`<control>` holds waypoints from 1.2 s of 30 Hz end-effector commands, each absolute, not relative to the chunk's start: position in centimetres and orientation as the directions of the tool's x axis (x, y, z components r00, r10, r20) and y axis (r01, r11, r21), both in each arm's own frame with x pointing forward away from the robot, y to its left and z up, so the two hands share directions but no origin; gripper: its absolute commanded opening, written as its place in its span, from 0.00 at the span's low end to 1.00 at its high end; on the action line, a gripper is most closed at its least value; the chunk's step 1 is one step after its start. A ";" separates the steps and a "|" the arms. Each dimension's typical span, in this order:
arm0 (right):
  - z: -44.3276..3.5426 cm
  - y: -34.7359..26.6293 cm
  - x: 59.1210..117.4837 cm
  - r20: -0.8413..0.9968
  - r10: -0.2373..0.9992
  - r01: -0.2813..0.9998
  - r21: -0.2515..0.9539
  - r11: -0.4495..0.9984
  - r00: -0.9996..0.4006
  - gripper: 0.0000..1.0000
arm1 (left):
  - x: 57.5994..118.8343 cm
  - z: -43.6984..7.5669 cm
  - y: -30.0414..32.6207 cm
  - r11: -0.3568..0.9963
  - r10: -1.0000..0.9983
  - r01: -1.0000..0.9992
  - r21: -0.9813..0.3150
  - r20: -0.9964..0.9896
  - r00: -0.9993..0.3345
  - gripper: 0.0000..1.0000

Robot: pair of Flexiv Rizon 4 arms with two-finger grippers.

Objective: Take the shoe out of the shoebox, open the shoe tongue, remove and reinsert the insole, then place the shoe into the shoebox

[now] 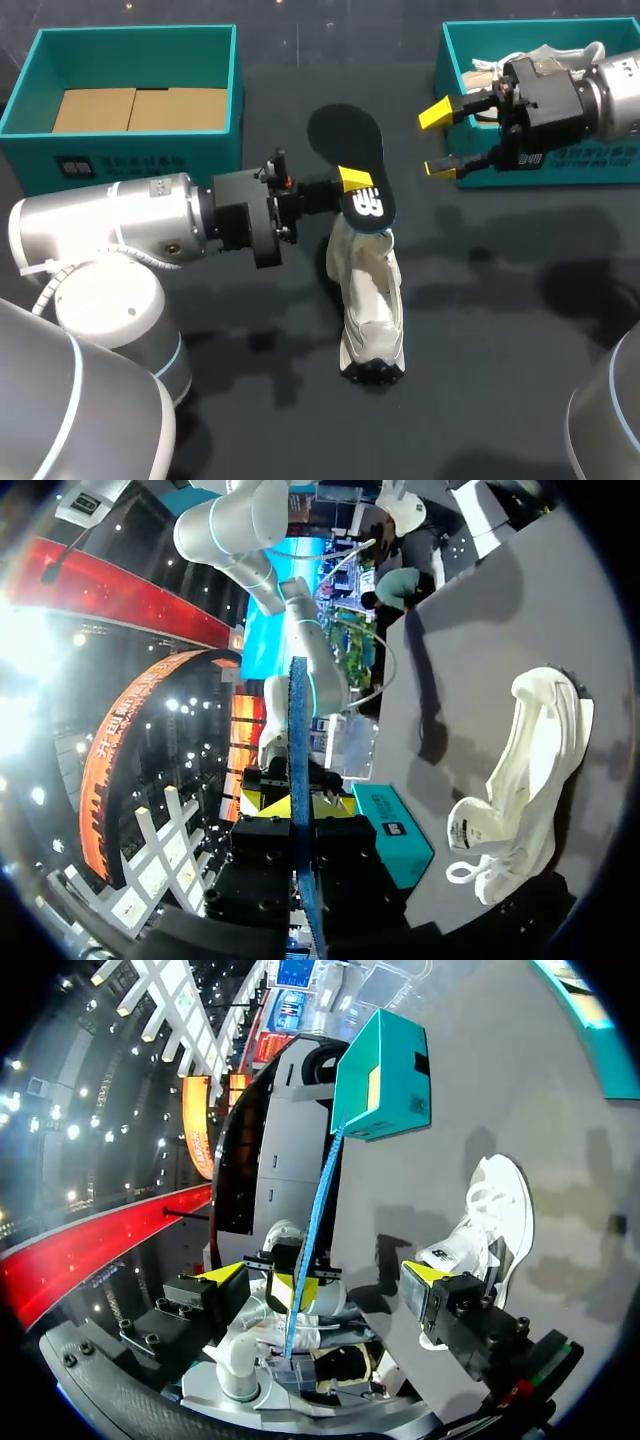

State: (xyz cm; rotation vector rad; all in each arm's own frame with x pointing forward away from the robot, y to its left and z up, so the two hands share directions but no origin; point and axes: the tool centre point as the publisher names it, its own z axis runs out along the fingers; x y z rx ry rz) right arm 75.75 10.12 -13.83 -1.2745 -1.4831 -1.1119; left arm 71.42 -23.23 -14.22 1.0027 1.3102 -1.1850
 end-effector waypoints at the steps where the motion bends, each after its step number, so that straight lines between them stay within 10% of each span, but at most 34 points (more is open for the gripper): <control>1: -14.1 11.6 76.0 0.968 0.235 0.994 0.069 0.080 -0.086 1.00 | 73.3 -14.5 -25.2 0.143 -0.039 0.985 -0.092 -0.995 -0.088 0.00; 13: -15.2 13.4 75.7 0.967 0.244 0.995 0.057 0.083 -0.076 0.98 | 73.9 -15.8 -26.8 0.113 0.031 0.992 -0.050 -0.998 -0.053 0.00; 27: -16.3 14.4 76.1 0.979 0.188 0.996 0.076 0.044 -0.083 0.47 | 73.3 -16.3 -27.6 0.116 0.035 0.993 -0.016 -0.999 -0.021 0.00; 36: -16.3 14.4 76.0 0.980 0.182 0.996 0.081 0.033 -0.085 0.31 | 73.3 -16.3 -27.7 0.116 0.035 0.993 -0.003 -0.999 -0.007 0.00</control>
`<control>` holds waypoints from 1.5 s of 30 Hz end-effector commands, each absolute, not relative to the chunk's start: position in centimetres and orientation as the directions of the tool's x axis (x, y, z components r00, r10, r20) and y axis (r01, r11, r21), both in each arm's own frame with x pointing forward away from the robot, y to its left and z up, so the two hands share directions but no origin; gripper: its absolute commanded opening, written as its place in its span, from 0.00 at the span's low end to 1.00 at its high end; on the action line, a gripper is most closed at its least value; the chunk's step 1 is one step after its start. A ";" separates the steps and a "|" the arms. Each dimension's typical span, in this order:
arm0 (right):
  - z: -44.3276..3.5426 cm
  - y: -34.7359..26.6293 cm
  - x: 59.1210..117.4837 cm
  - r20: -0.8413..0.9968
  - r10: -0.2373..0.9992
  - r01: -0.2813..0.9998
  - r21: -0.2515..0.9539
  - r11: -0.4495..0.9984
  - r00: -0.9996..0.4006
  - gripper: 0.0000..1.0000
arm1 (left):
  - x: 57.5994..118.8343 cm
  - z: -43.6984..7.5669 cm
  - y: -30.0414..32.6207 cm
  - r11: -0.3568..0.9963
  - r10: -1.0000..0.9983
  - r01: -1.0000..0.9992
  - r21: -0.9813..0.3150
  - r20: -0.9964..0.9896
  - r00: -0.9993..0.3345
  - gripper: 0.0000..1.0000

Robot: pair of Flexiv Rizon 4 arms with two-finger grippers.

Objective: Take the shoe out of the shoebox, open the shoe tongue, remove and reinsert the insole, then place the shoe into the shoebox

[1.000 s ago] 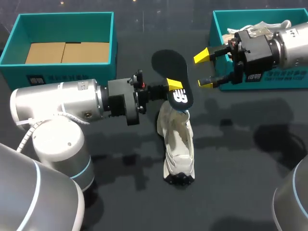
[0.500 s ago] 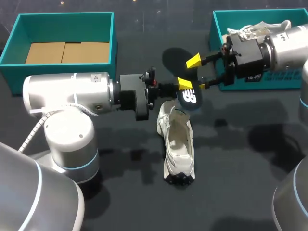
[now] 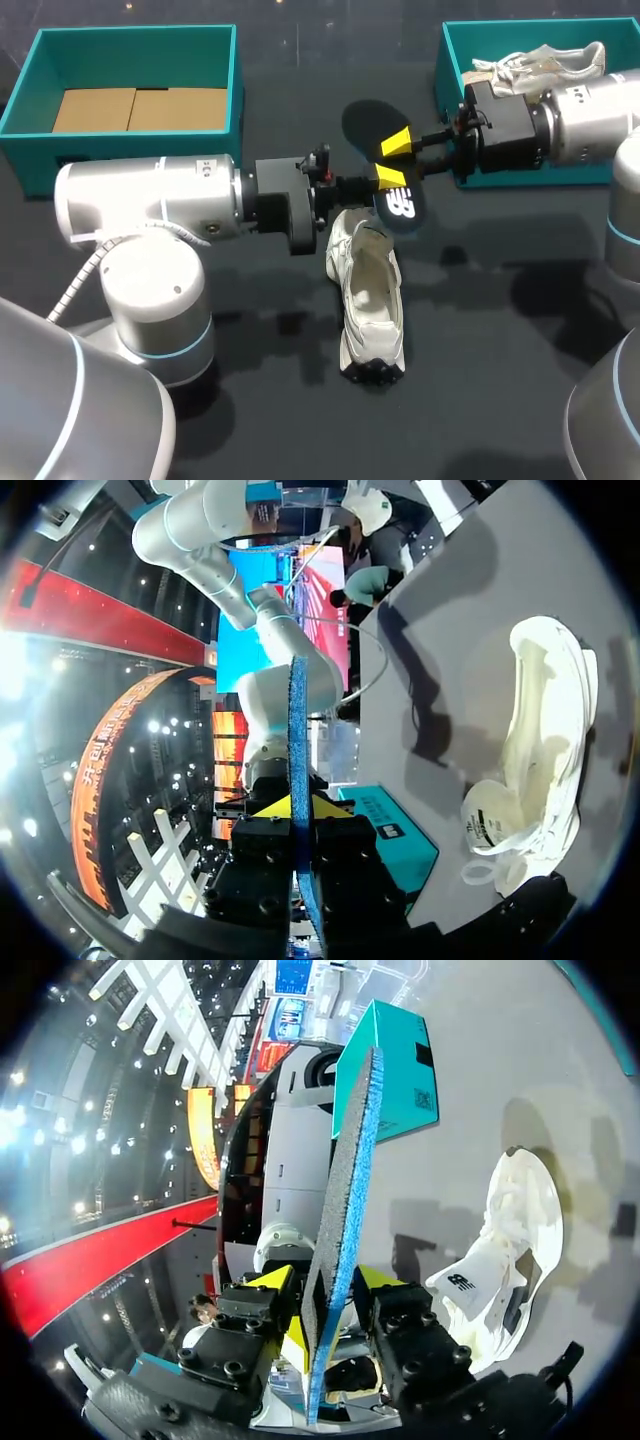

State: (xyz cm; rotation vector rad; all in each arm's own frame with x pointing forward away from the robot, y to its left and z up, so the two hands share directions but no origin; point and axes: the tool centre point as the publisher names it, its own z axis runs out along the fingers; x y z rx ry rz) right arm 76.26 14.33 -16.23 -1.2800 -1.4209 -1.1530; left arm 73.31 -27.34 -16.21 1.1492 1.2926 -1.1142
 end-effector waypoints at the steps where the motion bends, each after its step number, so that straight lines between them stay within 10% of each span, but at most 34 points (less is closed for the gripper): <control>1: -16.3 14.4 76.0 0.980 0.182 0.996 0.082 0.033 -0.086 0.28 | 73.3 -16.3 -27.7 0.116 0.035 0.993 -0.003 -0.999 -0.007 0.00; 6: -16.3 14.3 76.0 0.980 0.179 0.996 0.085 0.032 -0.090 0.00 | 73.3 -16.3 -27.6 0.118 0.035 0.993 -0.004 -0.999 -0.008 0.00; 10: -16.3 14.3 76.0 0.981 0.172 0.995 0.090 0.033 -0.094 0.00 | 73.2 -16.4 -27.5 0.115 0.037 0.993 -0.006 -0.999 -0.011 0.00; 12: -16.3 14.3 76.0 0.981 0.164 0.995 0.095 0.035 -0.100 0.00 | 73.0 -16.4 -27.3 0.117 0.037 0.993 -0.015 -0.999 -0.019 0.83; 13: -16.4 14.2 76.0 0.982 0.157 0.994 0.099 0.035 -0.104 0.00 | 72.9 -16.2 -27.0 0.117 0.034 0.993 -0.023 -0.999 -0.027 1.00; 45: -18.1 13.9 73.3 0.989 0.125 0.996 0.080 0.033 -0.083 0.00 | 75.9 -12.5 -15.8 0.113 0.360 0.994 0.004 -0.932 -0.037 1.00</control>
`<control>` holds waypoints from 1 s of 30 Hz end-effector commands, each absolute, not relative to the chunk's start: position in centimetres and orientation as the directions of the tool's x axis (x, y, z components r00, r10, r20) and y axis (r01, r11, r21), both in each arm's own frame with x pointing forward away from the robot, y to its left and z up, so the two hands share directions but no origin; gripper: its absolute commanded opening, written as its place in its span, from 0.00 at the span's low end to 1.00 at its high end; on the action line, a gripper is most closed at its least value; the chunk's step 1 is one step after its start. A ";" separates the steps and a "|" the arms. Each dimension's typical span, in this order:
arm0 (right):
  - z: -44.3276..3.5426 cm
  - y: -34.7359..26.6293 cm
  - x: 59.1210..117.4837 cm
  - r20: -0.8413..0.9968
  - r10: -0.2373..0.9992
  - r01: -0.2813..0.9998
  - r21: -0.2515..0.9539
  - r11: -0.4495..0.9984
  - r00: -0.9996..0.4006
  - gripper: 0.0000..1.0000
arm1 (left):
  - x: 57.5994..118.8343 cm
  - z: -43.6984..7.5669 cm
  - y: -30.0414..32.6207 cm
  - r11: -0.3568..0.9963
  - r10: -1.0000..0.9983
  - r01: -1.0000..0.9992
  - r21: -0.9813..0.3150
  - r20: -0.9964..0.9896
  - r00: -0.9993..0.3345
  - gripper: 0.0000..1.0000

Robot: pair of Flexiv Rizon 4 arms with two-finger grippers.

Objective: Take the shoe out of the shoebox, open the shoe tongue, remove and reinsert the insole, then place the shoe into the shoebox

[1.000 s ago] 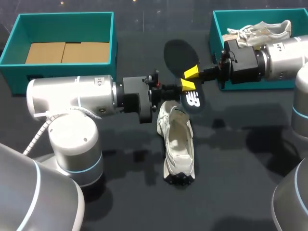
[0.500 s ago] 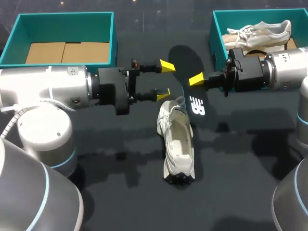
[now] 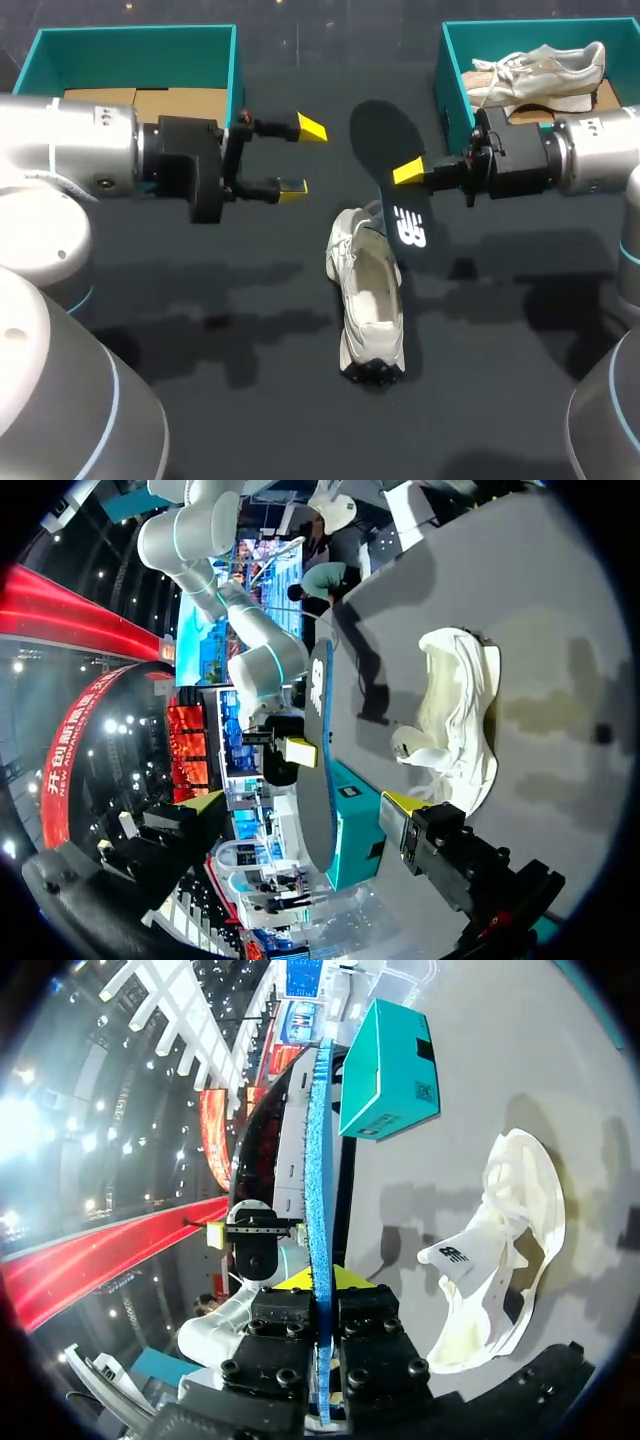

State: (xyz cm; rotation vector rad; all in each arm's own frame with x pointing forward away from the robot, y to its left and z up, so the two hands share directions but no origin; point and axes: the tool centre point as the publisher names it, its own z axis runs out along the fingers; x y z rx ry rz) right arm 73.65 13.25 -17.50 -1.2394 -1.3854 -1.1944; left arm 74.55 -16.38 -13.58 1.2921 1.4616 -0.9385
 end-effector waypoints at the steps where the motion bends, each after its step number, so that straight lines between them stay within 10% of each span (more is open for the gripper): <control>1: -18.5 14.1 73.0 0.990 0.122 0.997 0.072 0.027 -0.075 0.00 | 76.3 -12.5 -15.7 0.089 0.393 0.996 -0.007 -0.919 -0.042 1.00; 30: -19.5 14.9 71.9 0.992 0.106 0.998 0.066 -0.011 -0.065 0.00 | 81.4 -7.6 -20.0 -0.010 0.842 1.000 -0.010 -0.539 0.003 1.00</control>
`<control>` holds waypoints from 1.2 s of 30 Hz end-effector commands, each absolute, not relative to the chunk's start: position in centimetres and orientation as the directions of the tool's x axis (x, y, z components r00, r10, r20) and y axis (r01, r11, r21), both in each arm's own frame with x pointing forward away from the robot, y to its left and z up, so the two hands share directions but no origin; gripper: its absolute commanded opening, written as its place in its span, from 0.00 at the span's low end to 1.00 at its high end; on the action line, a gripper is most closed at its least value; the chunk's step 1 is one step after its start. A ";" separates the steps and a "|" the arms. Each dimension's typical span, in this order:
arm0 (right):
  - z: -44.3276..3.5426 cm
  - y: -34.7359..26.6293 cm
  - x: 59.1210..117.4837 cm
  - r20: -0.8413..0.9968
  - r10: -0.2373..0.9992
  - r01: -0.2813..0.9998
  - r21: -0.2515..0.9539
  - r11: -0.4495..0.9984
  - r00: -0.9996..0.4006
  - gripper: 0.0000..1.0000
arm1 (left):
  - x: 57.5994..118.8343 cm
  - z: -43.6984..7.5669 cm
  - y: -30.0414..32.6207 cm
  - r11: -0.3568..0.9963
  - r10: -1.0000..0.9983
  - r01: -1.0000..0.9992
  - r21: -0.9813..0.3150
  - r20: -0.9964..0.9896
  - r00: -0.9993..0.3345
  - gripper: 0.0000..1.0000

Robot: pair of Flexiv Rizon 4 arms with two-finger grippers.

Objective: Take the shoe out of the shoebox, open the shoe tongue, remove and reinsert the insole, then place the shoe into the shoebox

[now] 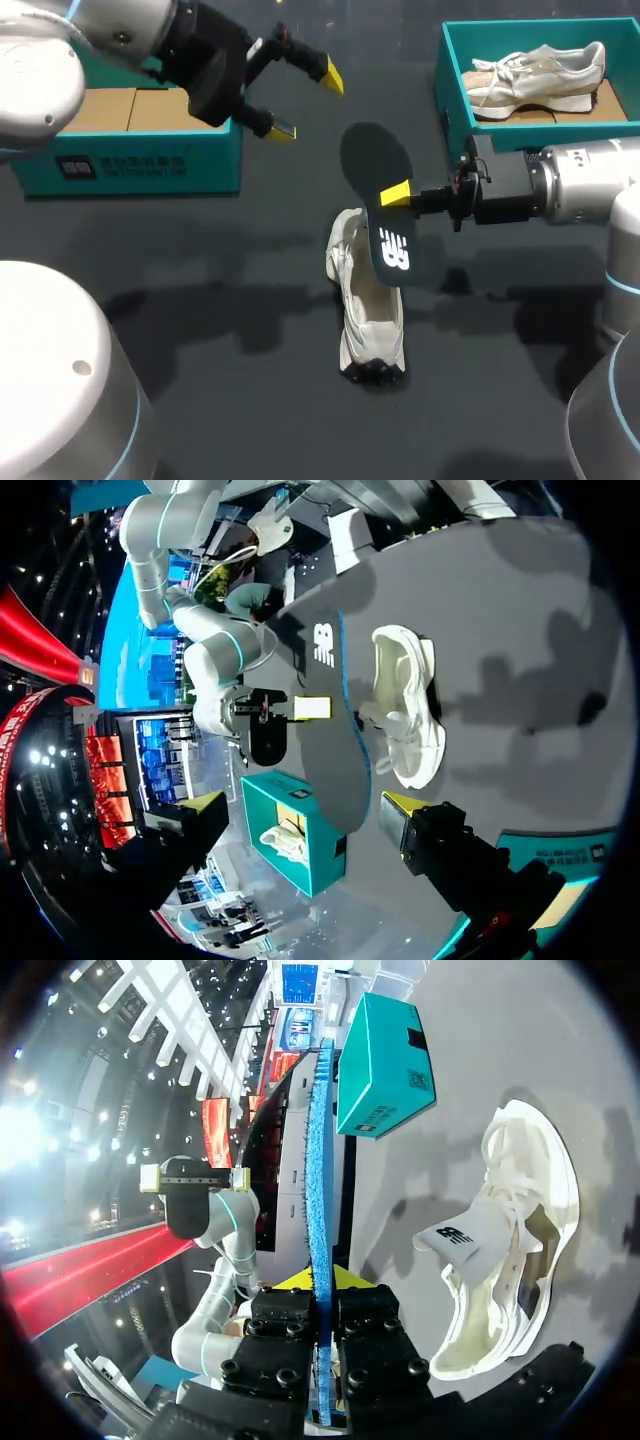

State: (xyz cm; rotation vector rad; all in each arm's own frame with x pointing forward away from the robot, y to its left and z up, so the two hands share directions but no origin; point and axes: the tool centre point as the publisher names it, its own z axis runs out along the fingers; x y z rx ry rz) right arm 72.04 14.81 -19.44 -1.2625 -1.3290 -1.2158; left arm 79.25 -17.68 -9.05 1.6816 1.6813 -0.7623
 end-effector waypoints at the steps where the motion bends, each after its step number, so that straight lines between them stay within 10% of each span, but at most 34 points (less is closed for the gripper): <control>1: -19.5 14.9 71.9 0.992 0.106 0.998 0.066 -0.011 -0.065 0.00 | 81.8 -7.4 -20.4 -0.001 0.859 1.000 -0.025 -0.512 -0.011 1.00; 36: -19.5 14.9 71.9 0.992 0.106 0.998 0.066 -0.011 -0.065 0.00 | 82.8 -7.9 -26.7 0.042 0.998 0.997 -0.064 -0.042 -0.045 1.00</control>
